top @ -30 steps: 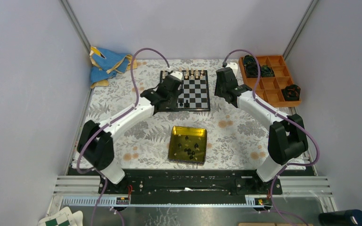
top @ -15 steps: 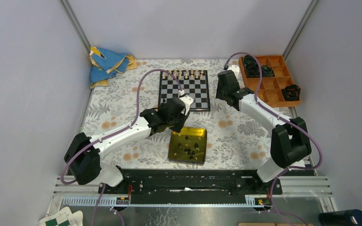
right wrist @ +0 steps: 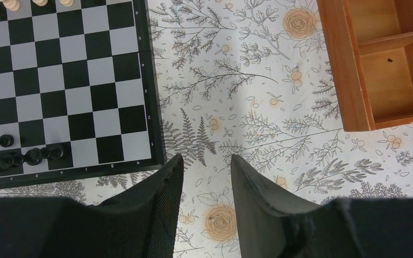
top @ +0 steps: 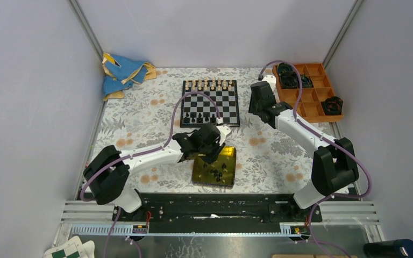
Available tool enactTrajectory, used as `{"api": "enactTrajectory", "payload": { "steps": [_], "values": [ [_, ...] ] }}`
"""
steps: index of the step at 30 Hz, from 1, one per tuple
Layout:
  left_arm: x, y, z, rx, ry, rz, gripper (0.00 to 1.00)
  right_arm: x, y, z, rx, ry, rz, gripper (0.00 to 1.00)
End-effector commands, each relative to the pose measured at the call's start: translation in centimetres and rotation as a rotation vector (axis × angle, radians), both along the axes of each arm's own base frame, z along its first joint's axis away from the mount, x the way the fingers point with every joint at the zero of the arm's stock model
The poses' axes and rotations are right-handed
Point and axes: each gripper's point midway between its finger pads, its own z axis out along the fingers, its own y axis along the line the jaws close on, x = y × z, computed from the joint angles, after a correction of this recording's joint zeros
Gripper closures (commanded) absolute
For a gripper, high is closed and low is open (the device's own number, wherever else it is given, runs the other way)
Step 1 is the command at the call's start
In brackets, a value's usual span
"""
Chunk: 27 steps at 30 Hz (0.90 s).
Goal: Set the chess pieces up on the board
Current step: Pick up the chess piece from the storage box.
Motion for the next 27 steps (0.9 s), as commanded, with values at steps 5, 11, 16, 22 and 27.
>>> {"api": "enactTrajectory", "payload": {
  "steps": [5, 11, 16, 22, 27],
  "values": [
    [0.4, -1.3, -1.4, -0.040, -0.020, -0.006, 0.64, 0.2, -1.1, 2.1, 0.018, -0.065, -0.044, 0.55],
    [0.8, -1.3, -2.6, -0.026, -0.028, 0.011, 0.66, 0.2, -1.0, 2.1, 0.022, -0.066, -0.042, 0.55],
    [1.8, -0.9, -3.3, 0.002, -0.066, 0.053, 0.66, 0.1, -1.0, 1.9, 0.024, -0.062, -0.042, 0.55],
    [2.3, -0.8, -3.3, 0.003, -0.088, 0.075, 0.67, 0.1, -1.1, 1.9, 0.019, -0.062, -0.043, 0.55],
    [2.5, -0.7, -3.7, 0.010, -0.087, 0.082, 0.67, 0.0, -1.1, 1.8, 0.017, -0.060, -0.040, 0.55]
  ]
}}
